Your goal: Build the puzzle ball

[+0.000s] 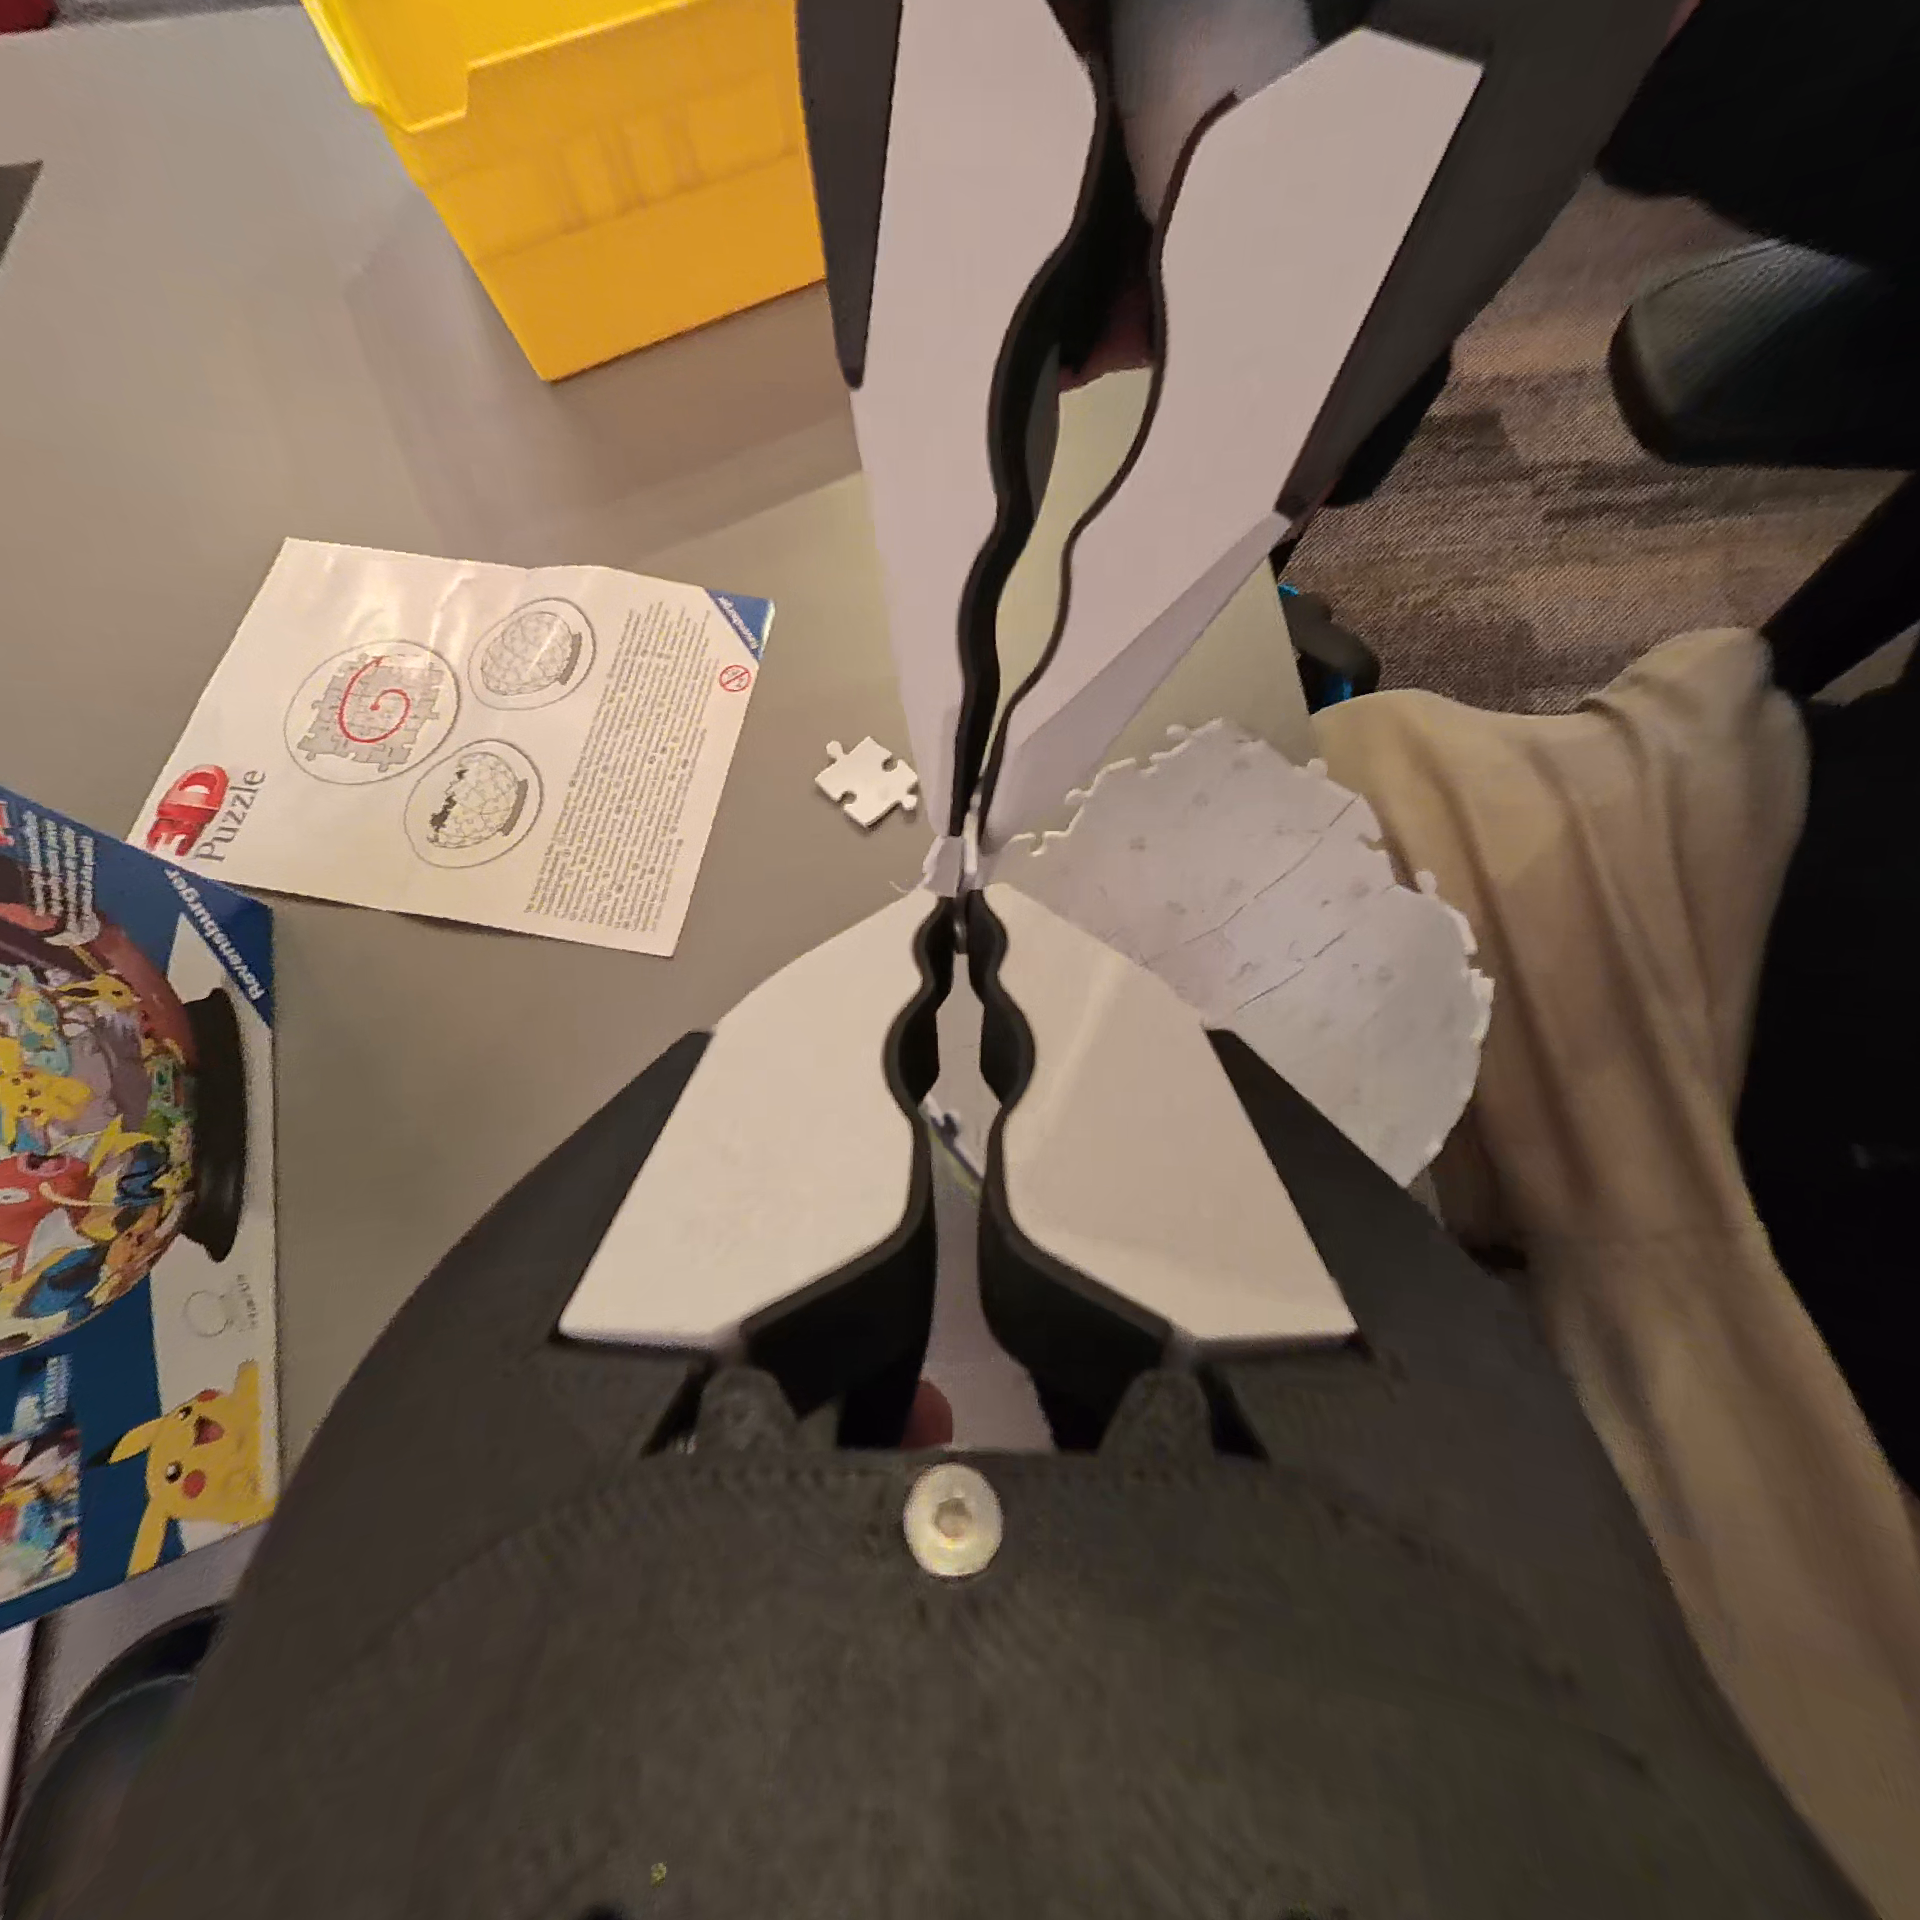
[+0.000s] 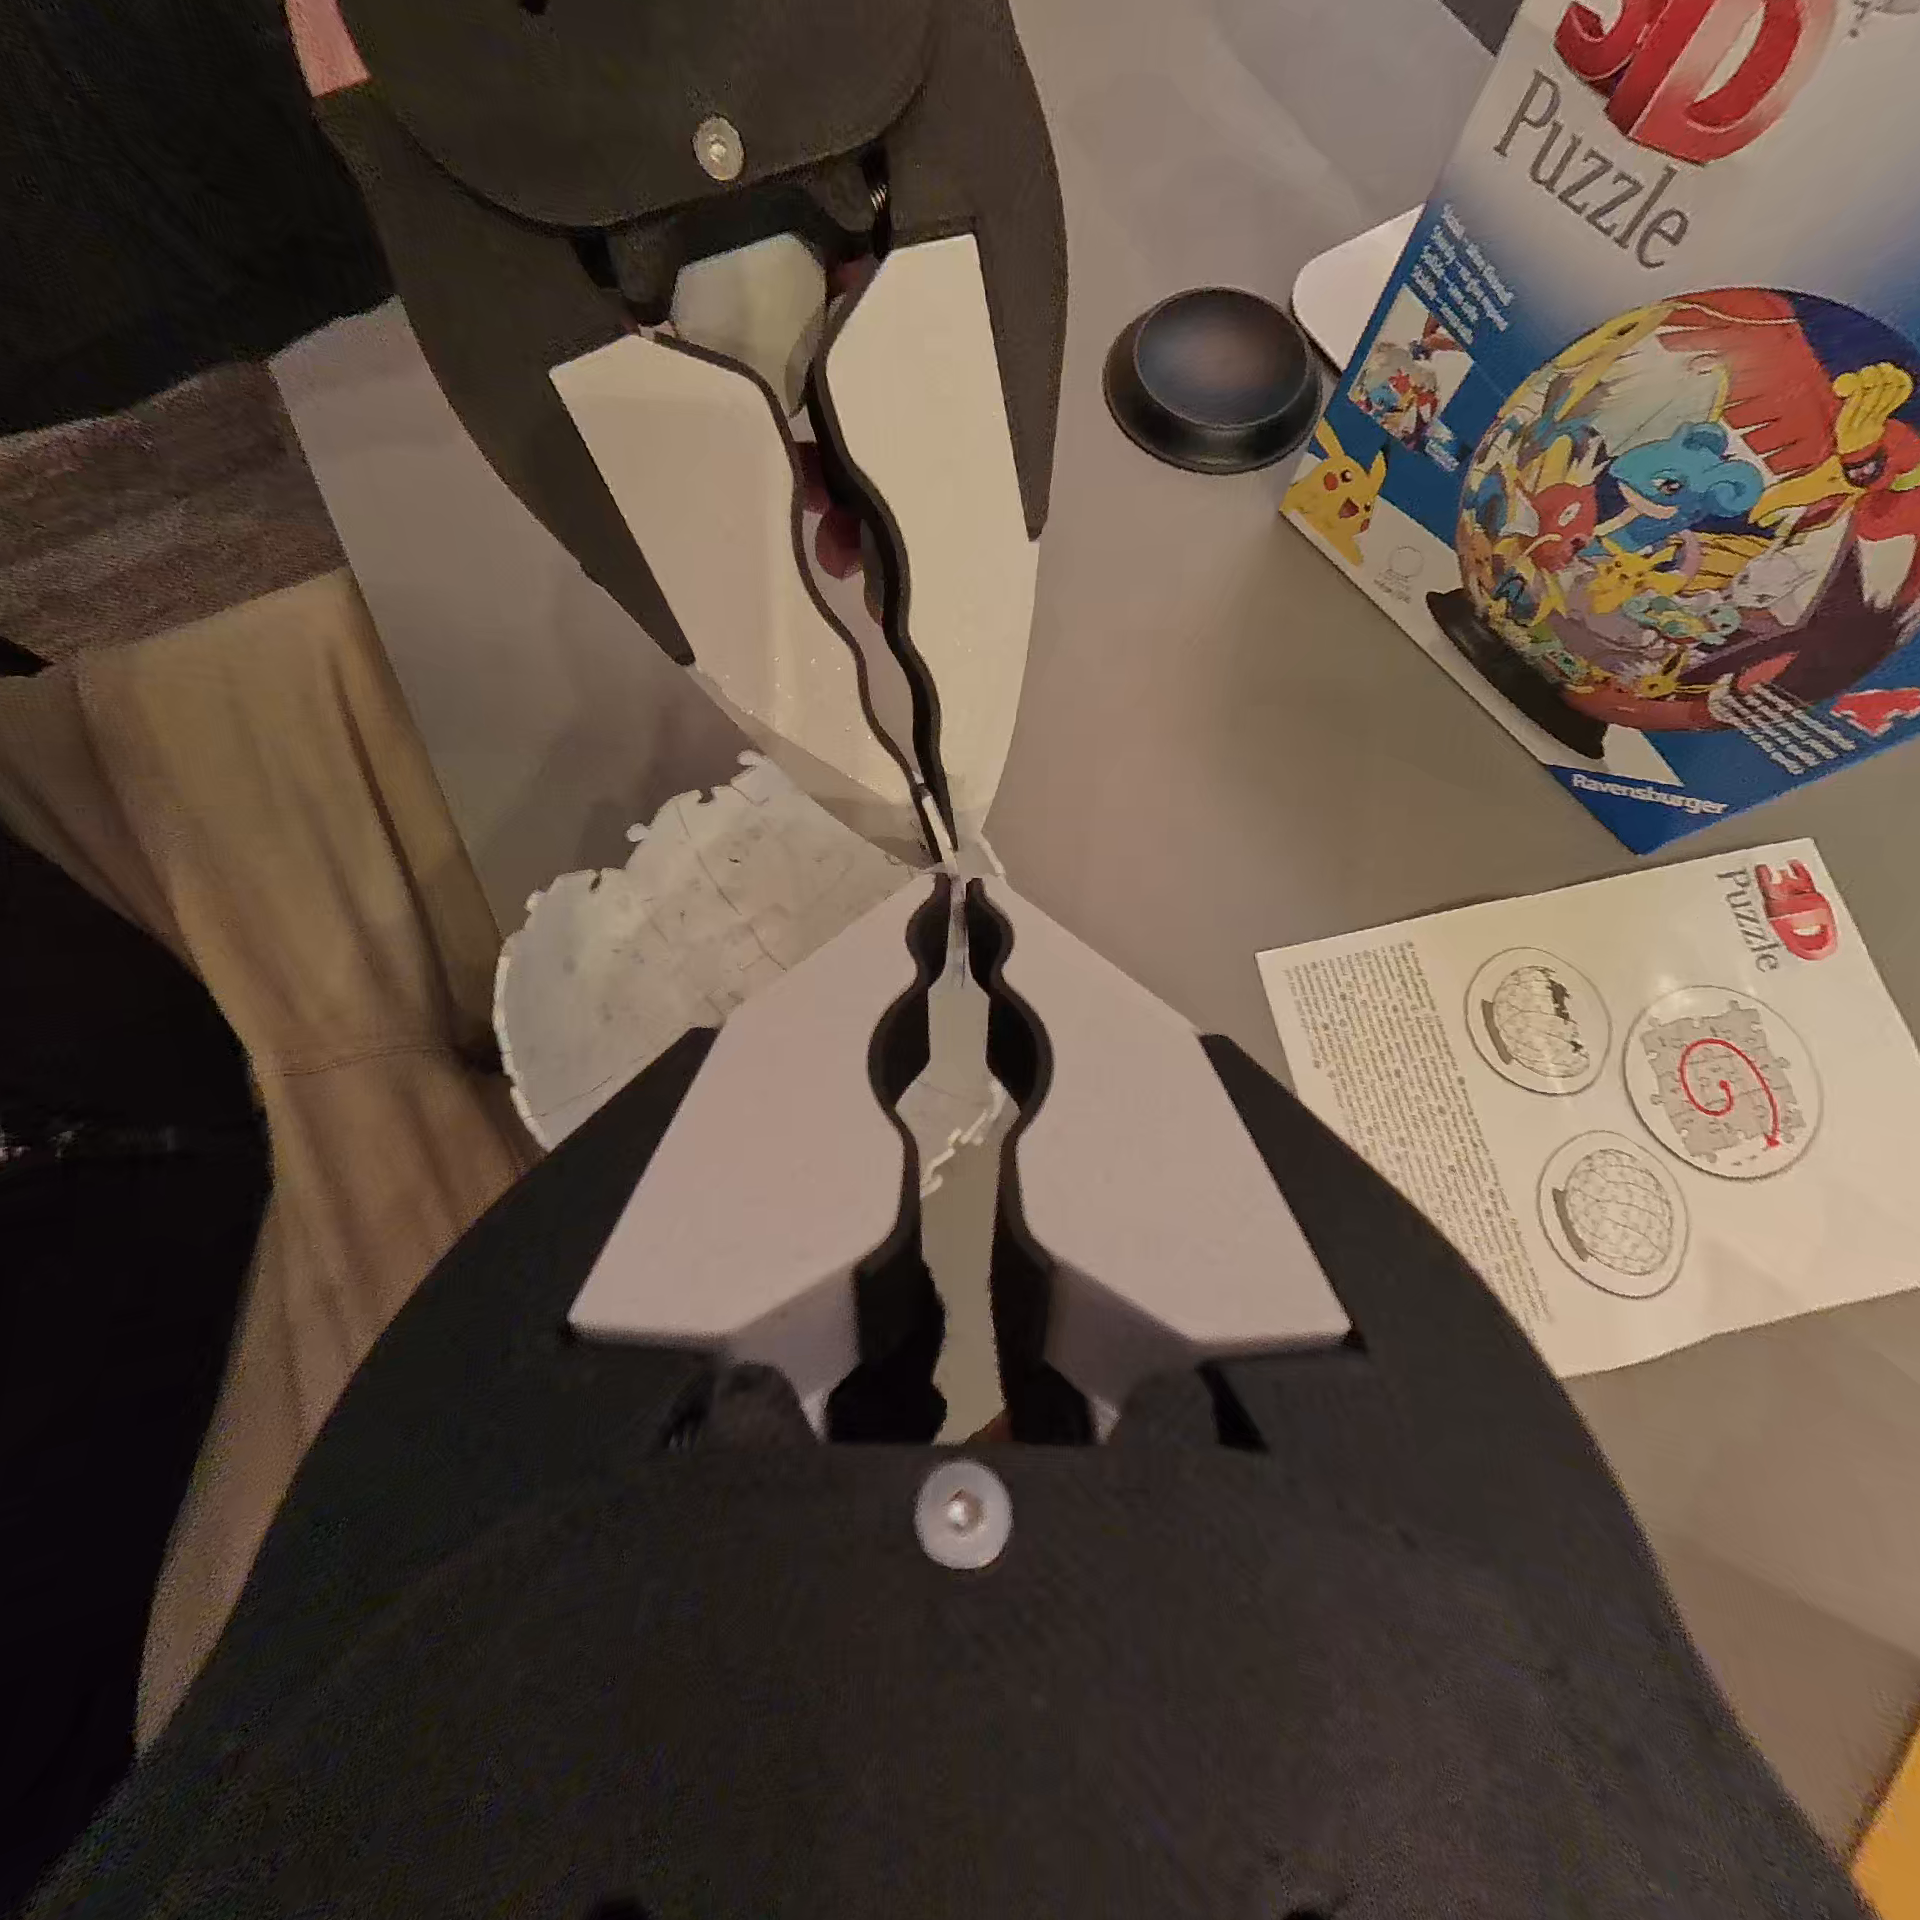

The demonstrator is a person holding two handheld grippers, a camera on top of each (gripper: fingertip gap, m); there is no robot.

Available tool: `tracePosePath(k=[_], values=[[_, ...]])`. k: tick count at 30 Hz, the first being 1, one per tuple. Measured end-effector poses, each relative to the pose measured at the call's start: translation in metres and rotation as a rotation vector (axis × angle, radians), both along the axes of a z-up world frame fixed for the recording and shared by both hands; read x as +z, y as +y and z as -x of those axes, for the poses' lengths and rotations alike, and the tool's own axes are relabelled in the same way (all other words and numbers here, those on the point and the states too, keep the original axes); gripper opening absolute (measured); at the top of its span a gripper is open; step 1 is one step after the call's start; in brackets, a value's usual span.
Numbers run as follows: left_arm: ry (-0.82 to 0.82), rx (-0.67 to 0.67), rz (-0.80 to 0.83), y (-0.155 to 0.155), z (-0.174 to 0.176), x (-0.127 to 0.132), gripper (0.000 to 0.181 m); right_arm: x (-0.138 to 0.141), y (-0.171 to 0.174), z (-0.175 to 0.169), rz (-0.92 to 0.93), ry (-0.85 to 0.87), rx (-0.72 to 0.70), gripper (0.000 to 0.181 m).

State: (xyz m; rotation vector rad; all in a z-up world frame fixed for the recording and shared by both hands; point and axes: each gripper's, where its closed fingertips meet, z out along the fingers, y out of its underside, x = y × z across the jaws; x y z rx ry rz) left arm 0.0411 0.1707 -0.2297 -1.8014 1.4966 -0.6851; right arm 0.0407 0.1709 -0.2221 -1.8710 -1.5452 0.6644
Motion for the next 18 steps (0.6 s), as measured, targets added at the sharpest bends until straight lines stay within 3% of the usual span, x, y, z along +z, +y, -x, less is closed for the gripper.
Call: tracePosePath(k=[8,18], values=[[0.133,-0.001,-0.044,0.005,0.004,-0.017,0.002,-0.009,0.006,0.003,-0.020,-0.062,0.015,0.005],[0.111,0.037,-0.073,0.012,0.005,-0.012,0.009,-0.010,0.010,0.004,-0.044,-0.097,0.015,0.000]])
